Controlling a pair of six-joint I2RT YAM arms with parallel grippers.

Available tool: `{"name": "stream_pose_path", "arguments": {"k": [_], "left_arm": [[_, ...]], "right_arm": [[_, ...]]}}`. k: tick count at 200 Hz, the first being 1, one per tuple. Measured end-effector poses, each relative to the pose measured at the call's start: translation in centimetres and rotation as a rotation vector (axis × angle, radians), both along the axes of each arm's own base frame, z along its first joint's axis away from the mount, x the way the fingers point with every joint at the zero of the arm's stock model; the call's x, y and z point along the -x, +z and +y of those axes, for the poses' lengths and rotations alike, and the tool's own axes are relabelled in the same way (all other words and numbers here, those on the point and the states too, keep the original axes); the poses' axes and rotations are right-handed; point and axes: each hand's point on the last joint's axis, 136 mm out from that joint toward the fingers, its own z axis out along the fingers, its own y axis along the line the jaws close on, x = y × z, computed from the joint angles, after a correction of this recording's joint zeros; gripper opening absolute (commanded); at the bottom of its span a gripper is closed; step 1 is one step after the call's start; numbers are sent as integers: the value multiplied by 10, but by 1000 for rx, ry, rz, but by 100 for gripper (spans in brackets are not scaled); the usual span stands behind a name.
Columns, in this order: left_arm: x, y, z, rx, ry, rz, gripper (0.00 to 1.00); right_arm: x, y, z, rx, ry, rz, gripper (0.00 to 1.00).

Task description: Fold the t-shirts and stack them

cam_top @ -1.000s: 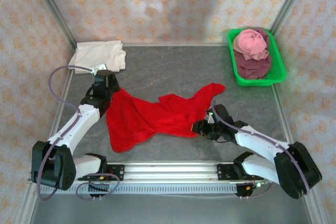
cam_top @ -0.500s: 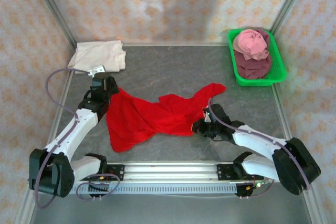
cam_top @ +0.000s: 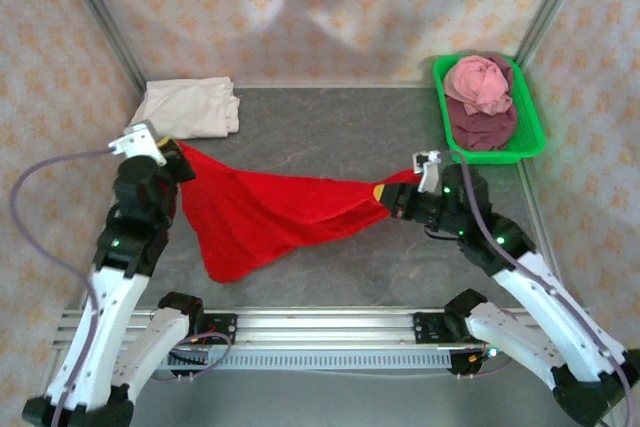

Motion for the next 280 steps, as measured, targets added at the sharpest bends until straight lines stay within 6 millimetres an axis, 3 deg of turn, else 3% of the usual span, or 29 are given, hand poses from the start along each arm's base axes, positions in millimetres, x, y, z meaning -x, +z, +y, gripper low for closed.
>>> {"name": "stream_pose_path", "arguments": {"k": [50,84,107,134,154,175,187,201,222,244,264,280], "left_arm": [[79,105,-7,-39,-112,-252,0],[107,154,-21,-58,-211,-336,0],[121,195,-29,-78,-270,-392,0],[137,233,-33,-107,-299,-451,0],[146,257,-33,-129,-302,-474,0],[140,280,-34,-152,-299,-478,0],[123,290,-36,-170,-296,-462,0],[89,296,-40,-196,-292,-420,0],[13,295,-51,-231,-298,-338,0],[-75,275,-64,-271,-313,-246,0],[-170,217,-78,-313,-342,-93,0],[-245,149,-92,-343,-384,46,0]], "right_arm": [[14,97,-27,2,-64,-190,0],[14,166,-53,-6,-184,-350,0],[17,199,-71,-21,-263,-430,0],[21,217,-86,-29,-328,-468,0],[18,215,-92,-23,-368,-451,0],[8,206,-101,12,-444,-418,0],[-1,202,-108,40,-499,-405,0],[-14,198,-112,78,-553,-393,0],[-44,197,-111,155,-621,-379,0],[-102,187,-113,215,-701,-320,0],[-166,155,-117,256,-748,-234,0],[-224,104,-113,297,-754,-119,0]]}}
